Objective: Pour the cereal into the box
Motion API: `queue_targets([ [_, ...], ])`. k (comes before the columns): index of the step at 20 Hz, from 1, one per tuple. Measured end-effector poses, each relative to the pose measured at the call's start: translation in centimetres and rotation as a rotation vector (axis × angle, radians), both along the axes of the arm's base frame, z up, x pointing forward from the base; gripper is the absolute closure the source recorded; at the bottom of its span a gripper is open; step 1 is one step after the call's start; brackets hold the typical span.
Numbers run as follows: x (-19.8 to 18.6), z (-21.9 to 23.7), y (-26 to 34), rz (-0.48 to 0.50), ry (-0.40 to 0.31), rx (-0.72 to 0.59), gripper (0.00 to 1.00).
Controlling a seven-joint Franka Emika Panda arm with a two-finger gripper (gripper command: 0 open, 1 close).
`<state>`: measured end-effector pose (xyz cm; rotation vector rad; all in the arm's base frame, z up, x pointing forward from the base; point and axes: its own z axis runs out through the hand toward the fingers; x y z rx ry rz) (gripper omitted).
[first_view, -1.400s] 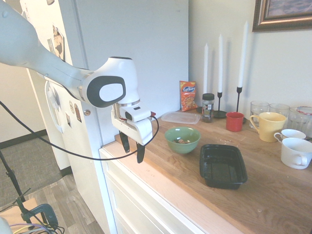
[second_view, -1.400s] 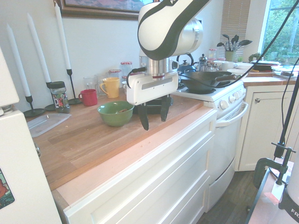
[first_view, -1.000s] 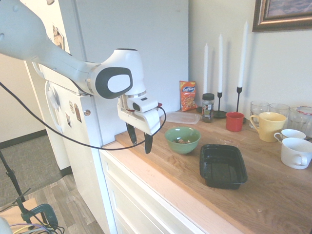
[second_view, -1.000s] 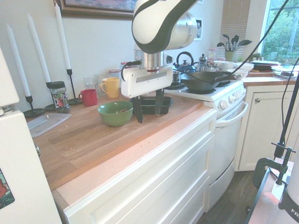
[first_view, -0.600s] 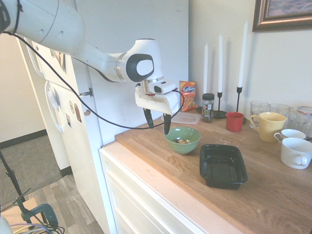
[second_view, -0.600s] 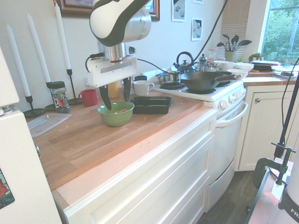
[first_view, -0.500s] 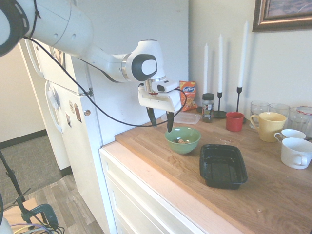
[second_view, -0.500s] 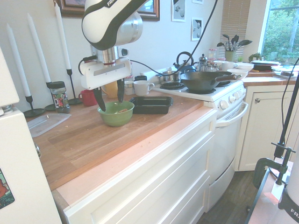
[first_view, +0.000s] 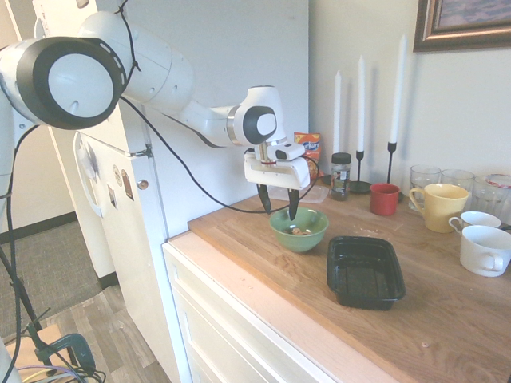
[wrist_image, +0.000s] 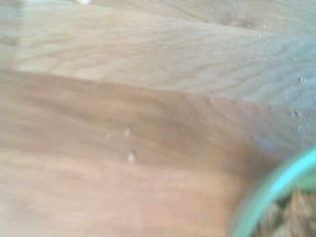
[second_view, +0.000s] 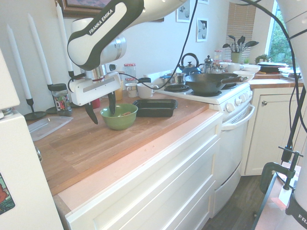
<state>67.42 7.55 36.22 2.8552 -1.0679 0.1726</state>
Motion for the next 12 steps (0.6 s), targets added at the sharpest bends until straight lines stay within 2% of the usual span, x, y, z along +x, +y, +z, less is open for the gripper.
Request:
queue_targets([
  [1,0.4,-0.6,-0.1,-0.003,0.002,0.001,0.0],
  [2,0.8,-1.2,-0.1,-0.004,0.003,0.003,1.0],
  [6,1.3,-3.2,0.0,-0.007,0.022,0.011,1.0],
  [12,1.4,-3.3,-0.2,-0.011,0.021,0.009,1.0],
])
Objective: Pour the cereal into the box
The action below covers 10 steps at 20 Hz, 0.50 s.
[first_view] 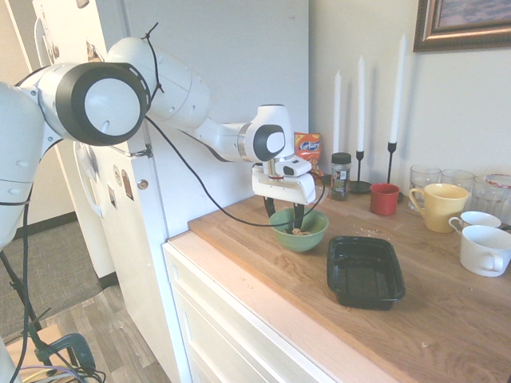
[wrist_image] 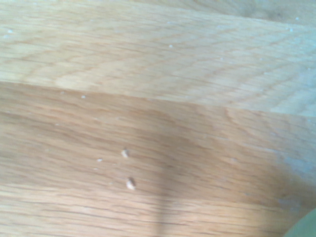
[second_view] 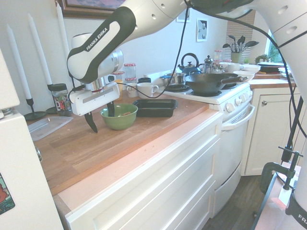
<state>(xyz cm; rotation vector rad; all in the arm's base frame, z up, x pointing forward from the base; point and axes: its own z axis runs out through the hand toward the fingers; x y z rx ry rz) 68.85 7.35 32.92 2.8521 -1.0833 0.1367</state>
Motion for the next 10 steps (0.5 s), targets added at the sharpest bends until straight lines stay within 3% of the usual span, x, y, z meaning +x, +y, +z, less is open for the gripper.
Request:
queue_targets([
  [10,-0.09,-0.39,-0.11,-0.005,0.013,-0.005,1.0],
])
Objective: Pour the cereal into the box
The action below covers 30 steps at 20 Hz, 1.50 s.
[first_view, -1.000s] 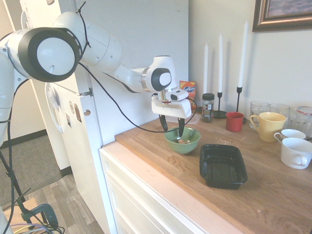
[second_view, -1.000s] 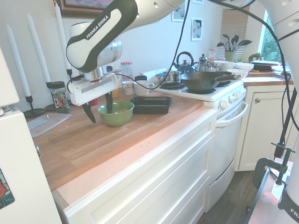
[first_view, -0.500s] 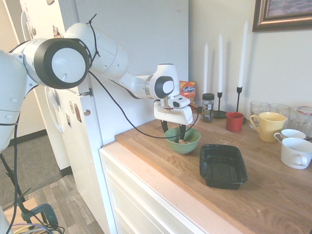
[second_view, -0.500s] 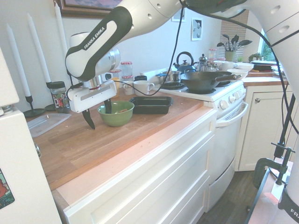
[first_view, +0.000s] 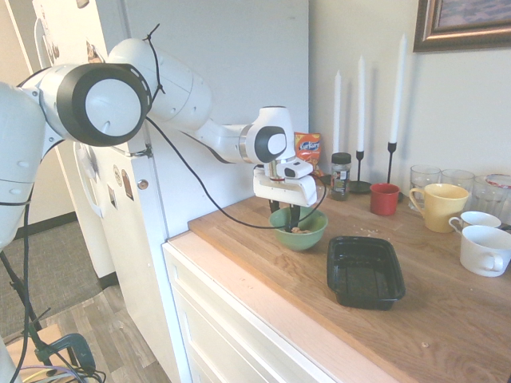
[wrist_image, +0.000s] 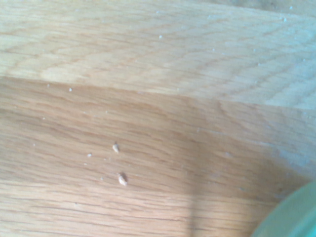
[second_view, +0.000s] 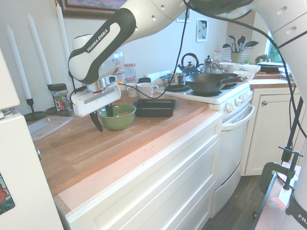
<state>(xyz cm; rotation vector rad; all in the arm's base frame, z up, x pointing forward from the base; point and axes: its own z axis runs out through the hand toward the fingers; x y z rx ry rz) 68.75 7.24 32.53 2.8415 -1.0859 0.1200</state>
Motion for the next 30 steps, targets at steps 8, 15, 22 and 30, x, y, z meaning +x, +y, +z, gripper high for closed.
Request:
queue_targets([
  [8,-0.2,1.1,-0.2,-0.012,-0.001,-0.005,1.0],
  [15,-0.5,1.6,-0.5,-0.027,-0.006,0.009,1.0],
  [22,-1.2,4.0,-0.7,-0.06,-0.051,0.073,1.0],
  [30,-3.3,8.0,-2.3,-0.12,-0.107,0.161,1.0],
])
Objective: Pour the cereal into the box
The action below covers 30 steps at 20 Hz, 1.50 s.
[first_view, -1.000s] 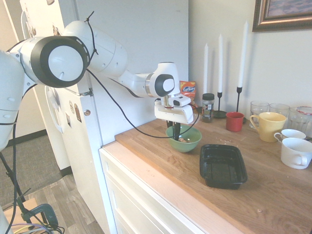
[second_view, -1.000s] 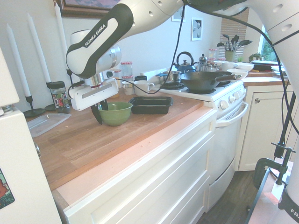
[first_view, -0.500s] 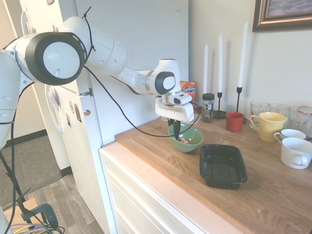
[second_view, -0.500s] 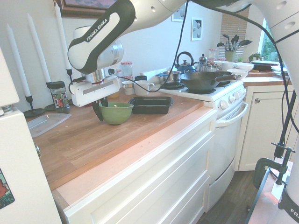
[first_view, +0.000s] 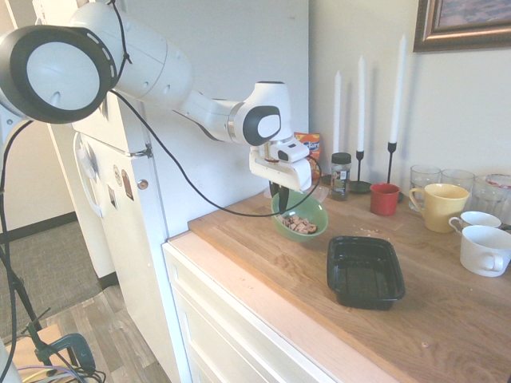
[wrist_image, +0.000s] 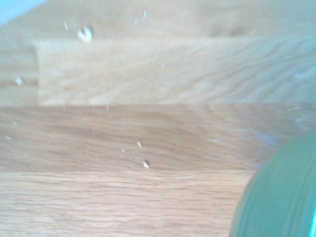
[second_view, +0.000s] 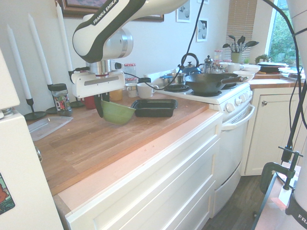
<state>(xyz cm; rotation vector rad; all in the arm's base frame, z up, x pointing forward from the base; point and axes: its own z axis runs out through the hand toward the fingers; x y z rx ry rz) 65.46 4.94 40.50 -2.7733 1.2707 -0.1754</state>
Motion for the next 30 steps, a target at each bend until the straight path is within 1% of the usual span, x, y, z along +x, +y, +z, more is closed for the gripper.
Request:
queue_targets([
  [6,-0.4,3.6,-4.4,-0.055,-0.051,0.086,1.0],
  [10,-0.8,4.3,-9.4,-0.099,-0.052,0.18,1.0],
  [15,-1.8,4.0,-14.9,-0.14,-0.043,0.27,1.0],
  [19,-2.8,3.8,-17.3,-0.109,-0.035,0.43,1.0],
  [24,-3.6,3.0,-20.4,-0.124,-0.048,0.519,1.0],
  [28,-4.2,1.6,-22.1,-0.1,-0.065,0.648,1.0],
  [30,-4.4,1.1,-22.8,-0.091,-0.072,0.69,1.0],
])
